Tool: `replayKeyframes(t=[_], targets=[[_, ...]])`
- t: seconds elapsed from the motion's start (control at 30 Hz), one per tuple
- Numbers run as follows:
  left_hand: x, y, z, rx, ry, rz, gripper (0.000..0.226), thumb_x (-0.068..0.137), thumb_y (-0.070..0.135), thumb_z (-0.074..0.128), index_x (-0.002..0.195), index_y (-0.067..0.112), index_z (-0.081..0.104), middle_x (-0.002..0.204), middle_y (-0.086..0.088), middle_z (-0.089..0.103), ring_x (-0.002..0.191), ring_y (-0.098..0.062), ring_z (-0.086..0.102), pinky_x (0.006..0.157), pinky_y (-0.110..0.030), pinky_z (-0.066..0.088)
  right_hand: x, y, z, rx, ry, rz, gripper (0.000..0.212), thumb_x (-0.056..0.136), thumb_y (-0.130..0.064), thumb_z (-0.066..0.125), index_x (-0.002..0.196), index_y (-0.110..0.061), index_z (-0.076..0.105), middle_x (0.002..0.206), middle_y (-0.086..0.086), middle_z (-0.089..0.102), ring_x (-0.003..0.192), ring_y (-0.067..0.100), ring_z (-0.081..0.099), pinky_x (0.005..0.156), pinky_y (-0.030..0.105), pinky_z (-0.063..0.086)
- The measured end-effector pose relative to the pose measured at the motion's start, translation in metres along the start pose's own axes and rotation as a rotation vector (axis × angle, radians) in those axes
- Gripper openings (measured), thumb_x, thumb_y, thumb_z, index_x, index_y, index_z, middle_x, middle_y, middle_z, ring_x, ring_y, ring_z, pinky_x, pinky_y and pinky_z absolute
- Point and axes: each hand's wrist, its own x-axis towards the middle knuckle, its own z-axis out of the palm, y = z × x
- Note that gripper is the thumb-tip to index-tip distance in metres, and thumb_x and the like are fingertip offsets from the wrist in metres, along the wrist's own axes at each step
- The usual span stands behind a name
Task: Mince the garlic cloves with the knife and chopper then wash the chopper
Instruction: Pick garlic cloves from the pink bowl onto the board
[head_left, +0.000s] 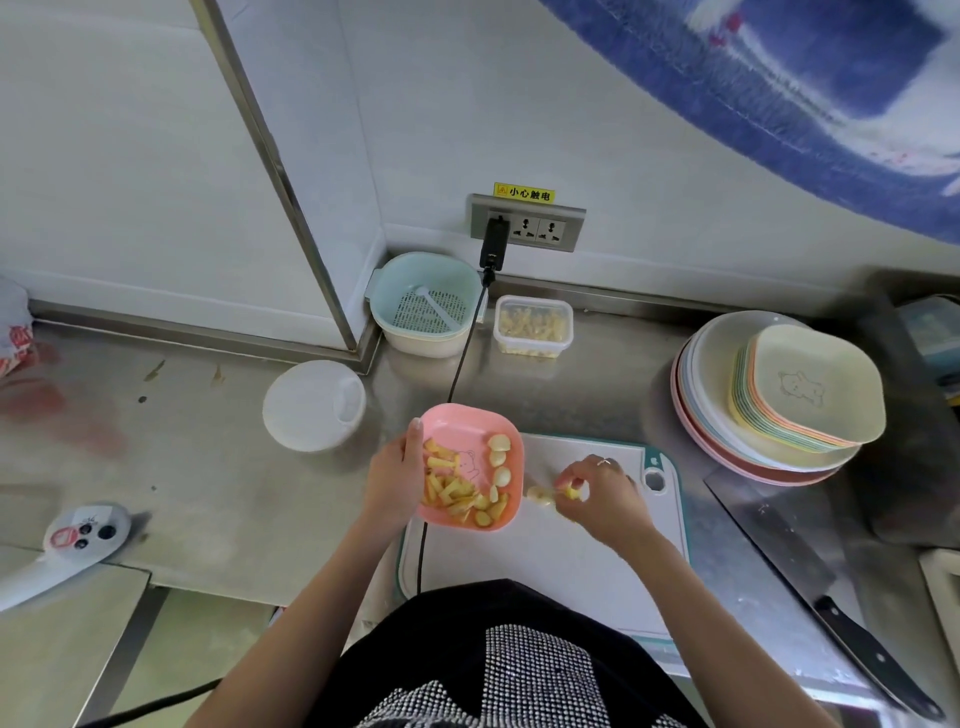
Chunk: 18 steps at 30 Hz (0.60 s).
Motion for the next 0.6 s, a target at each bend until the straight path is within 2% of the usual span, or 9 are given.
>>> replayKeyframes(t=[0.07,0.13,0.2,0.27,0.33,0.43,0.53,0.6], targets=[[-0.001,-0.002,-0.001,0.000,0.006,-0.001,0.049,0.104,0.041,0.020,0.089,0.013,0.057,0.086,-0.006,0.057,0.084,-0.023,0.050,0.076,-0.027,0.033,0.002,-0.005,0.001,0.011,0.052,-0.020,0.020,0.083,-0.033,0.066,0.102,-0.027,0.070,0.099,-0.007,0.061,0.102,0.015,0.053,0.084,0.029,0.041],[-0.001,-0.003,0.000,-0.006,0.010,0.001,0.049,0.104,0.040,0.021,0.088,0.013,0.057,0.085,-0.006,0.056,0.084,-0.023,0.050,0.076,-0.027,0.033,0.003,-0.019,-0.003,0.087,0.159,-0.065,0.018,0.083,-0.034,0.068,0.099,-0.027,0.071,0.091,-0.011,0.059,0.098,0.013,0.052,0.079,0.027,0.039],[-0.001,-0.003,0.000,-0.010,0.011,0.000,0.049,0.104,0.040,0.021,0.087,0.012,0.058,0.079,-0.003,0.056,0.083,-0.023,0.050,0.076,-0.028,0.033,0.006,-0.044,-0.008,0.124,0.215,-0.193,0.016,0.082,-0.034,0.069,0.095,-0.025,0.071,0.088,-0.011,0.059,0.095,0.013,0.051,0.076,0.026,0.037],[-0.002,0.000,0.001,-0.019,0.003,-0.004,0.049,0.104,0.039,0.022,0.085,0.010,0.056,0.069,0.003,0.051,0.079,-0.022,0.048,0.073,-0.027,0.031,0.008,-0.074,-0.008,0.088,0.162,-0.375,0.017,0.082,-0.034,0.069,0.096,-0.024,0.071,0.094,-0.007,0.063,0.099,0.016,0.050,0.082,0.028,0.038],[-0.002,0.002,0.001,-0.029,-0.004,0.015,0.049,0.104,0.038,0.025,0.083,0.008,0.057,0.066,0.006,0.049,0.077,-0.023,0.048,0.063,-0.029,0.031,0.010,-0.099,-0.003,-0.018,0.075,-0.489,0.021,0.085,-0.036,0.065,0.103,-0.025,0.068,0.105,-0.003,0.062,0.108,0.017,0.048,0.093,0.031,0.035],[-0.005,0.006,0.001,-0.042,-0.004,0.036,0.050,0.104,0.037,0.026,0.085,0.007,0.060,0.066,0.005,0.051,0.077,-0.022,0.050,0.059,-0.030,0.032,0.015,-0.115,0.006,-0.165,0.009,-0.493,0.025,0.090,-0.034,0.057,0.112,-0.024,0.062,0.119,-0.001,0.057,0.119,0.019,0.043,0.101,0.035,0.031],[-0.008,0.009,0.001,-0.073,-0.006,0.039,0.051,0.104,0.041,0.027,0.094,0.009,0.066,0.082,0.000,0.059,0.084,-0.020,0.052,0.074,-0.026,0.033,0.018,-0.112,0.011,-0.239,0.041,-0.469,0.026,0.093,-0.032,0.052,0.115,-0.022,0.059,0.120,0.000,0.057,0.118,0.020,0.045,0.097,0.034,0.034],[-0.009,0.010,0.002,-0.076,-0.027,0.049,0.054,0.103,0.042,0.026,0.093,0.008,0.067,0.084,-0.001,0.062,0.083,-0.020,0.055,0.075,-0.027,0.035,0.018,-0.109,0.012,-0.230,0.068,-0.452,0.023,0.093,-0.032,0.051,0.112,-0.022,0.060,0.115,-0.001,0.059,0.114,0.020,0.048,0.094,0.032,0.036]])
